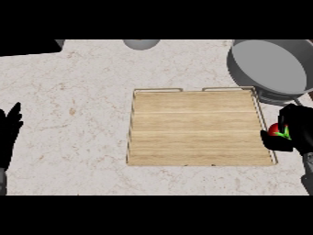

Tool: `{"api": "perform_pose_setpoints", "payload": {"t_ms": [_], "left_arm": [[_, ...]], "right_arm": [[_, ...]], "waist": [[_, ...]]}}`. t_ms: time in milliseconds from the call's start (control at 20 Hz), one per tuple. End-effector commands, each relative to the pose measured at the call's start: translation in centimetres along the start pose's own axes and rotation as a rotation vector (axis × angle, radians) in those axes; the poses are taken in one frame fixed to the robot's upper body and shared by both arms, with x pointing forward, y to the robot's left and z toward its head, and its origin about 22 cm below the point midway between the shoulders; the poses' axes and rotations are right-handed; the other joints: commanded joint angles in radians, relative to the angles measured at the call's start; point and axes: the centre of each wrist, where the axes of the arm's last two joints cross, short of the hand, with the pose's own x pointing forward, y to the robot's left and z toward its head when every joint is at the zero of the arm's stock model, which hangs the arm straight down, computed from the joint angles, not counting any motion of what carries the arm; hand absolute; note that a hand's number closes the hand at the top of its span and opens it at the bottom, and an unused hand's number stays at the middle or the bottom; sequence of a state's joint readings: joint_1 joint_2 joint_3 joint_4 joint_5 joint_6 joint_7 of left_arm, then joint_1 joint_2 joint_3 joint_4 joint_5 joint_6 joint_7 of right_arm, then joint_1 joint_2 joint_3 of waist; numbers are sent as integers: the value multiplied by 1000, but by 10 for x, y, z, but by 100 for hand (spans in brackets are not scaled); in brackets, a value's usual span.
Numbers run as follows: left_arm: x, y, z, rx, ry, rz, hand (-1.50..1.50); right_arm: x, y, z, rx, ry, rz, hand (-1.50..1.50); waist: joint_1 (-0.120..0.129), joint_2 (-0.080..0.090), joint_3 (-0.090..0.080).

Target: Pick the tomato from the tray and place it in the pot

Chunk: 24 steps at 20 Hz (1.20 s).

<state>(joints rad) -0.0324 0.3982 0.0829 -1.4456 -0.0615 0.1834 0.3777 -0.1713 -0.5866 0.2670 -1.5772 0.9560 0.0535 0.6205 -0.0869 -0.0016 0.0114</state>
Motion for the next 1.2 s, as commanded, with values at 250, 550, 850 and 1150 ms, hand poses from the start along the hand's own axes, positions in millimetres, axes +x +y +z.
{"api": "perform_pose_setpoints", "payload": {"t_ms": [250, 550, 850, 1150], "left_arm": [[-1, 10, 1, 6, -3, 7, 0], [4, 5, 2, -15, -27, 9, 0], [12, -15, -1, -77, -48, -12, 0], [24, -38, -8, -94, -57, -23, 0]], "right_arm": [[-108, -107, -40, -416, -153, -331, 150], [-187, -166, -44, -597, -288, -483, 150], [-272, -209, -41, -527, -374, -552, 150], [-265, -226, -67, -381, -377, -534, 150]], "waist": [[5, -11, 3], [37, -1, -1], [97, 10, -9], [116, 10, -11]]}}
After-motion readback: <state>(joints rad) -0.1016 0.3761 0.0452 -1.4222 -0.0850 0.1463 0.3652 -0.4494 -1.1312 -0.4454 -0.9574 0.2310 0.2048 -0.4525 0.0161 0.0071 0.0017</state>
